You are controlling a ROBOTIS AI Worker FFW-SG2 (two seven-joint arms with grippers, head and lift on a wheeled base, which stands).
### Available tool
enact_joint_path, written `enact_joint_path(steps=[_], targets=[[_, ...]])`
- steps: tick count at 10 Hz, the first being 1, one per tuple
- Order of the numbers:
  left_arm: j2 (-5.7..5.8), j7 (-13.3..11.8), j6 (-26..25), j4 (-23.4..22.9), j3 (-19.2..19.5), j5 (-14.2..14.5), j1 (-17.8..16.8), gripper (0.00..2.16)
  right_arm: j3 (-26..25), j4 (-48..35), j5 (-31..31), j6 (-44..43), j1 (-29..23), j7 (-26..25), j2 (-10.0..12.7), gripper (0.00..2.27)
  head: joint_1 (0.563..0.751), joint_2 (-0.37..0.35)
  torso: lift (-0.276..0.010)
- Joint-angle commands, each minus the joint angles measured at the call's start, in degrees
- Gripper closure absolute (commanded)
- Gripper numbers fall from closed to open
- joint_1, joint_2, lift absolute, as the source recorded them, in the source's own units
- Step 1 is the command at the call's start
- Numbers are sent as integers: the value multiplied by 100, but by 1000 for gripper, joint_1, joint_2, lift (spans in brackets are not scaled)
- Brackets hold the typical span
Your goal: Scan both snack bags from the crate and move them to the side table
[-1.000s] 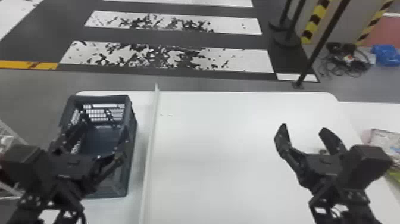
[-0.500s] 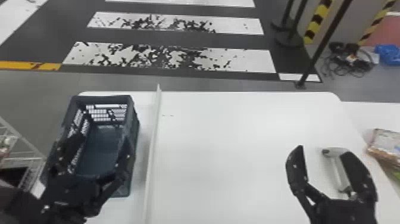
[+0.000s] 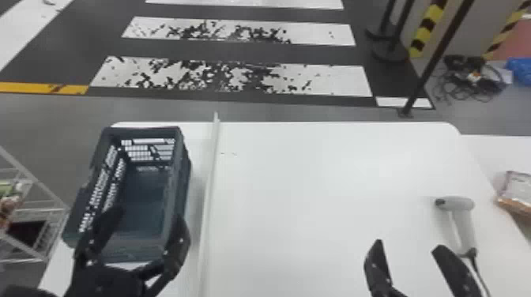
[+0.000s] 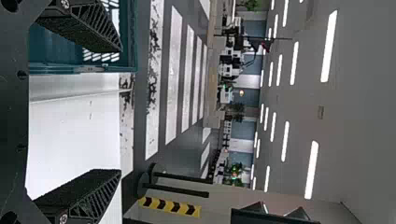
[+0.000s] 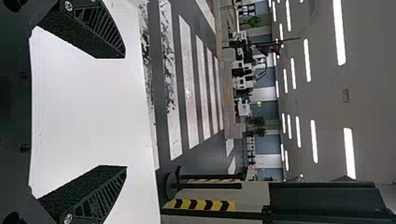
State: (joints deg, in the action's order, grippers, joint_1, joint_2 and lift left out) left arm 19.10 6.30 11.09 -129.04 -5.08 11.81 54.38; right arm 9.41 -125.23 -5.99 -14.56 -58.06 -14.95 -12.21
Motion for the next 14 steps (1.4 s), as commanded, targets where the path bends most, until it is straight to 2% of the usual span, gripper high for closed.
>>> enact_joint_path(steps=[1, 3, 4, 8, 14], targets=[[6, -103, -208, 46, 95, 120, 55, 70, -27, -45, -25, 292, -144, 1, -18, 73, 695, -5, -29], [6, -305, -437, -33, 236, 357, 73, 70, -150, -221, -228, 257, -328, 36, -27, 56, 695, -2, -29], [6, -490, -490, -112, 315, 427, 117, 70, -256, -265, -298, 151, -346, 89, -18, 53, 695, -3, -29], [-3, -507, -648, -235, 332, 278, 161, 70, -291, -414, -333, 134, -364, 264, -27, 43, 695, -25, -29], [-38, -507, -648, -253, 341, 260, 143, 70, -300, -405, -342, -77, -381, 300, -88, 46, 695, -27, -29]])
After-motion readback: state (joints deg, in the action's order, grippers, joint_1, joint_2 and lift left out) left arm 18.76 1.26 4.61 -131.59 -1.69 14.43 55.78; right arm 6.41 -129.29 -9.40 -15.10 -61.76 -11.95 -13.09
